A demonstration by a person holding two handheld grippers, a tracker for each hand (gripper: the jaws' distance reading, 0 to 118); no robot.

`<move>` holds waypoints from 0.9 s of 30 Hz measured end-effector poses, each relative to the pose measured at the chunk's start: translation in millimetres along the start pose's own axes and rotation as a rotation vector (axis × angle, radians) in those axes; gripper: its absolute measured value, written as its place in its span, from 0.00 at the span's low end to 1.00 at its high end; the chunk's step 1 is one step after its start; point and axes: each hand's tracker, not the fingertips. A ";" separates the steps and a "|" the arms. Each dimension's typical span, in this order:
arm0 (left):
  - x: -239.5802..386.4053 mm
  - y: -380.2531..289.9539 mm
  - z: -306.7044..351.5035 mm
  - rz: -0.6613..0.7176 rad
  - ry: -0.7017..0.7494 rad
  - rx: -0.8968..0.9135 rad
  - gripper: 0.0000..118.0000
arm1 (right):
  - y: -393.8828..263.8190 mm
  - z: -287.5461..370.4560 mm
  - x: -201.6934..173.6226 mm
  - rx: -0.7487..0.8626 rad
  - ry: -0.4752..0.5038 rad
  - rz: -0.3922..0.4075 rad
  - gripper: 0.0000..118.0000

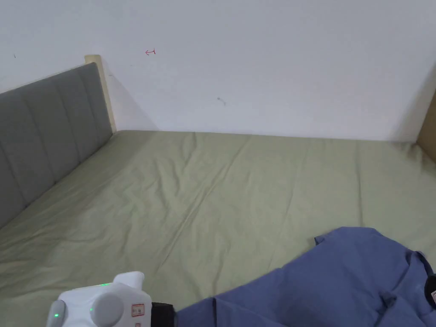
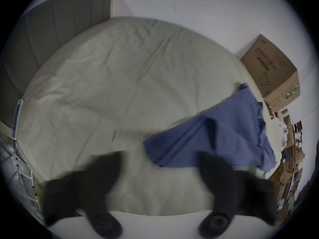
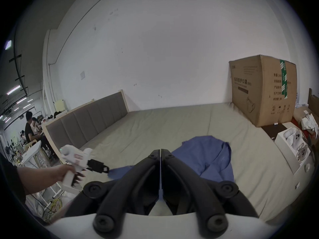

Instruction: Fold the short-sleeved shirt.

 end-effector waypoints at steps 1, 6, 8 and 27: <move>1.6 -3.1 -13.5 0.023 0.013 -0.027 0.99 | -2.8 -1.2 0.3 -0.014 -0.002 0.000 0.01; 8.1 5.3 -61.6 0.032 0.050 -0.111 0.95 | -10.1 -11.0 3.7 -0.073 -0.003 -0.006 0.01; 21.7 2.9 -68.2 -0.096 0.120 -0.129 0.88 | -11.9 -16.4 6.1 -0.086 -0.005 -0.016 0.01; 66.2 -24.7 38.7 -0.125 -0.219 0.441 0.04 | 116.2 -275.5 194.0 -0.460 -0.135 -0.146 1.00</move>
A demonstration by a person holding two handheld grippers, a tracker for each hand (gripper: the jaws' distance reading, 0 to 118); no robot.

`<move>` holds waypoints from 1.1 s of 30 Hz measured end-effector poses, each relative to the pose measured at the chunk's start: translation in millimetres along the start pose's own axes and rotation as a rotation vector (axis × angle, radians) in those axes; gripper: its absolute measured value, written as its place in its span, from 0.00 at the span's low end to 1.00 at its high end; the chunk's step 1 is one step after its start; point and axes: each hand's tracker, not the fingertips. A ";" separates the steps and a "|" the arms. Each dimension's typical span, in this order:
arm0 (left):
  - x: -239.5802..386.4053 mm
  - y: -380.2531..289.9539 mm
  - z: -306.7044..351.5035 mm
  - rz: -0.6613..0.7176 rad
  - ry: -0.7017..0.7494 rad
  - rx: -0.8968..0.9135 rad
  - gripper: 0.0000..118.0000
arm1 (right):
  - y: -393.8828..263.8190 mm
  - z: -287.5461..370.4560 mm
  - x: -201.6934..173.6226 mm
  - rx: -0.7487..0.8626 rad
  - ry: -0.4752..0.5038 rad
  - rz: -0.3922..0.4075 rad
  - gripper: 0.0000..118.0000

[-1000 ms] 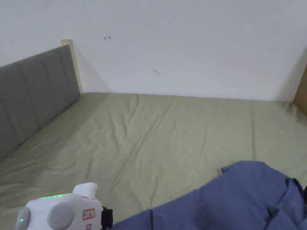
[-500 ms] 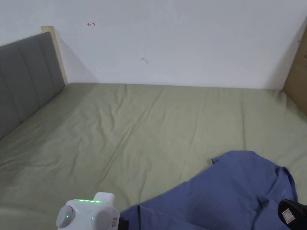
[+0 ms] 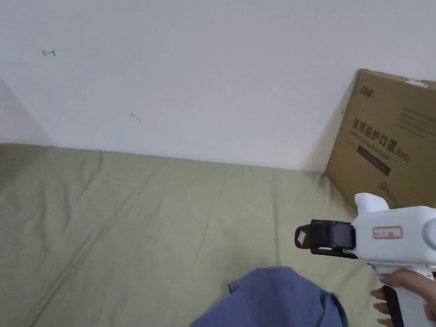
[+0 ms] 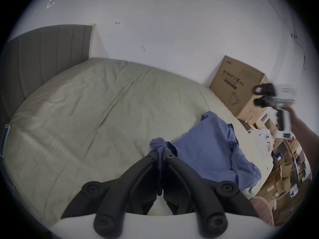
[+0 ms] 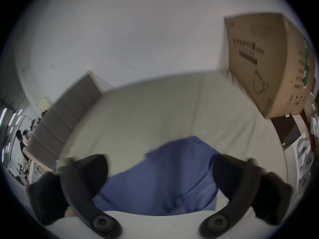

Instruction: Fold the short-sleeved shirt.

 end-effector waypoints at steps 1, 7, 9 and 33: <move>-0.4 -1.2 1.9 0.001 -0.010 0.015 0.04 | 6.1 -19.0 12.2 -0.027 -0.030 -0.004 1.00; 6.0 2.4 -8.9 0.023 -0.036 -0.010 0.04 | 18.9 -153.0 42.0 -0.331 -0.210 0.003 1.00; 1.9 -1.2 -12.0 0.039 -0.039 -0.040 0.04 | 11.6 -184.6 47.3 -0.369 -0.244 0.057 1.00; 5.2 50.6 43.4 0.101 -0.058 -0.011 0.04 | -8.6 17.3 -27.7 0.114 -0.057 0.086 0.02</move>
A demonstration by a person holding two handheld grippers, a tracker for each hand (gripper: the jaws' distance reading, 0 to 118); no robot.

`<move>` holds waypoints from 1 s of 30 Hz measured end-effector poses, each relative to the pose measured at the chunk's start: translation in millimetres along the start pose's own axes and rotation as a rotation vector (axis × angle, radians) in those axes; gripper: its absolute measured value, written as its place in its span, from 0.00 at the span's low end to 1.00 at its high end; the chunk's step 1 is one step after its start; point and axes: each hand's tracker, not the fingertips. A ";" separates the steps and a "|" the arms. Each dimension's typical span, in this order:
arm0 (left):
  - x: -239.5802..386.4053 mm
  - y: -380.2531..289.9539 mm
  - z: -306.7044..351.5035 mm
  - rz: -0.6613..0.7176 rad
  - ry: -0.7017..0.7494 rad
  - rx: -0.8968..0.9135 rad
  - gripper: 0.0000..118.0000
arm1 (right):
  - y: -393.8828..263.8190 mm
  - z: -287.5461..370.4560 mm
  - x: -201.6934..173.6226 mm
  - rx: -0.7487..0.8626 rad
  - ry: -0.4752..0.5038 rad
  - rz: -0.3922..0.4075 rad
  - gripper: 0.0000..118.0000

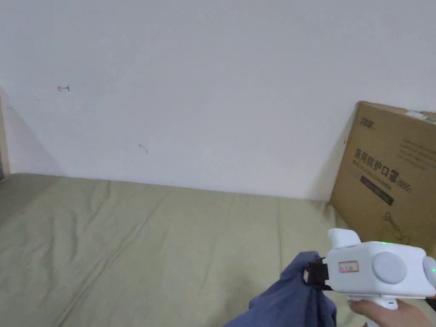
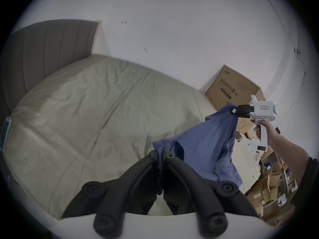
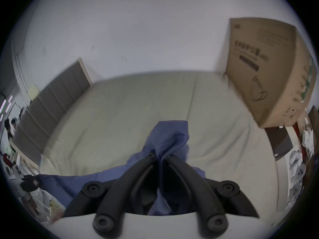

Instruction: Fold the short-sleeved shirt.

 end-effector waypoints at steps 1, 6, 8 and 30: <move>4.3 10.9 7.3 -0.022 -0.009 0.019 0.04 | 7.9 23.7 1.5 0.024 0.012 -0.017 0.02; 25.8 80.0 38.8 -0.143 0.015 0.139 0.04 | 43.2 148.6 -2.1 0.196 0.049 -0.035 0.02; 34.1 109.7 47.1 -0.155 0.017 0.155 0.04 | 57.6 185.0 -6.0 0.238 0.068 -0.056 0.02; 80.3 337.4 72.2 -0.178 0.113 0.476 0.04 | 208.4 230.1 -11.4 0.480 0.082 -0.201 0.02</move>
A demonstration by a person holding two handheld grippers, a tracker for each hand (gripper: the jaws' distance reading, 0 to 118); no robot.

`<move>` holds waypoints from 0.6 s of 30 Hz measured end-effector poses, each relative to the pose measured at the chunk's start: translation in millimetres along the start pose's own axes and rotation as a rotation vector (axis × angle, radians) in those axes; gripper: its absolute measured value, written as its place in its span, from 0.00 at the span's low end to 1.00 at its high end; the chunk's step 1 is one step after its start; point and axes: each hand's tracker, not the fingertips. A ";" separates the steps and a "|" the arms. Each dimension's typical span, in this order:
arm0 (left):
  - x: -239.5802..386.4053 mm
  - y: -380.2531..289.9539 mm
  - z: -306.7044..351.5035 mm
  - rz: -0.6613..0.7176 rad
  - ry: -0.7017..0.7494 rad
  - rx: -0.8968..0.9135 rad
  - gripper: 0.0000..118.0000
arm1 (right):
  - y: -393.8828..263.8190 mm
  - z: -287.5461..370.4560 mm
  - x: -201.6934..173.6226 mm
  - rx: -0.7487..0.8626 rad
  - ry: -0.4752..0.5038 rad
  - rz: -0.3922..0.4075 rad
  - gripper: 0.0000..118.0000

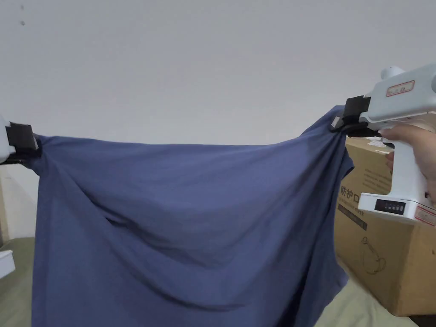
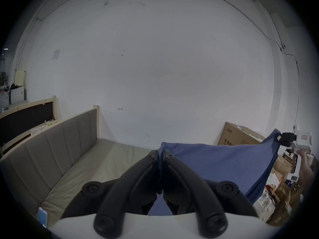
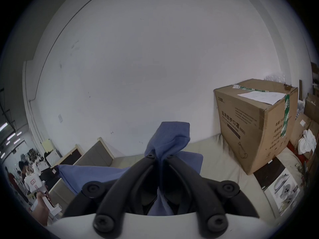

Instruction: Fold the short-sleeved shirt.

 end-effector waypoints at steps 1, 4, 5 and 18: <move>0.7 4.4 -6.8 -0.001 0.006 0.013 0.04 | 1.1 -9.3 1.8 0.001 -0.005 -0.006 0.02; 3.0 16.9 -34.5 -0.015 0.025 0.045 0.04 | 5.0 -42.2 5.9 0.007 -0.027 0.004 0.02; 3.5 21.0 -44.9 -0.022 0.030 0.054 0.04 | 7.4 -53.2 6.1 0.011 -0.036 0.016 0.02; 16.2 -7.8 -155.9 -0.027 0.082 0.097 0.04 | 14.6 -140.2 5.4 0.146 -0.078 0.121 0.02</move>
